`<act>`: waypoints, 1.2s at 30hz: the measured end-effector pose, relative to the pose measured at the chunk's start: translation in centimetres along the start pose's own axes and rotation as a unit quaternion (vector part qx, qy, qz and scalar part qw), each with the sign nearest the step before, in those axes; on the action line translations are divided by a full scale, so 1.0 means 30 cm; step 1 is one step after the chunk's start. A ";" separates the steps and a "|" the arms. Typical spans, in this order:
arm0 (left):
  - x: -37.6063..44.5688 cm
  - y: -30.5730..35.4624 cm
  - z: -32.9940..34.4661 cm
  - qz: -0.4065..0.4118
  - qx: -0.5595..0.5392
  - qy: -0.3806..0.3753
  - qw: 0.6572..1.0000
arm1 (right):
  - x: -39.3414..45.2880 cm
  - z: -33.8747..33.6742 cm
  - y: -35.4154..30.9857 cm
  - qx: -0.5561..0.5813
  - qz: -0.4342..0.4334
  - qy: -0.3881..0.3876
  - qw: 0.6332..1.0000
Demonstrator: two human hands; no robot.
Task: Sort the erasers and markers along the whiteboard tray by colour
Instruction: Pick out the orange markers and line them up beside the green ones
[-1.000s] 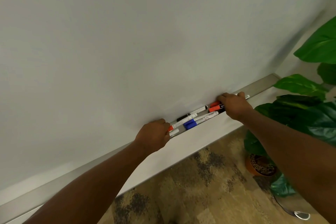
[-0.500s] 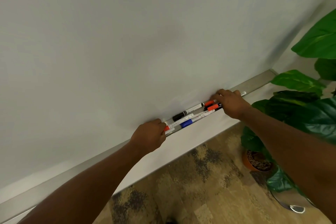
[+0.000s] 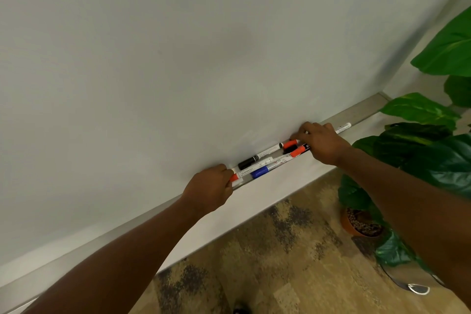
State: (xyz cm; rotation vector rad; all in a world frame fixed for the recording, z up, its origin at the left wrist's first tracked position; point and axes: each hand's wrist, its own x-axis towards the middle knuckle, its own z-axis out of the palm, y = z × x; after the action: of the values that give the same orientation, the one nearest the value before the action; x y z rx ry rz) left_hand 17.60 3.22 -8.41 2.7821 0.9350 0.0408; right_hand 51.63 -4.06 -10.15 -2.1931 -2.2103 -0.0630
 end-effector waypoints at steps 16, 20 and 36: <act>0.011 -0.005 0.013 -0.002 0.001 0.011 1.000 | -0.011 0.063 -0.010 0.039 0.023 0.130 0.990; 0.014 -0.001 0.006 0.001 0.004 0.017 1.000 | -0.032 0.042 0.007 0.056 0.159 0.140 0.976; 0.009 -0.005 0.003 0.001 -0.003 0.020 1.000 | 0.033 -0.006 0.055 0.061 0.442 -0.038 0.894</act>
State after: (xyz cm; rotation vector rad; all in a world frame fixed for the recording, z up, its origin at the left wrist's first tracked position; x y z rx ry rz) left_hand 17.74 3.49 -8.53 2.7872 0.9394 0.0982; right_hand 53.26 -3.07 -9.90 -2.8950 -0.9968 0.1795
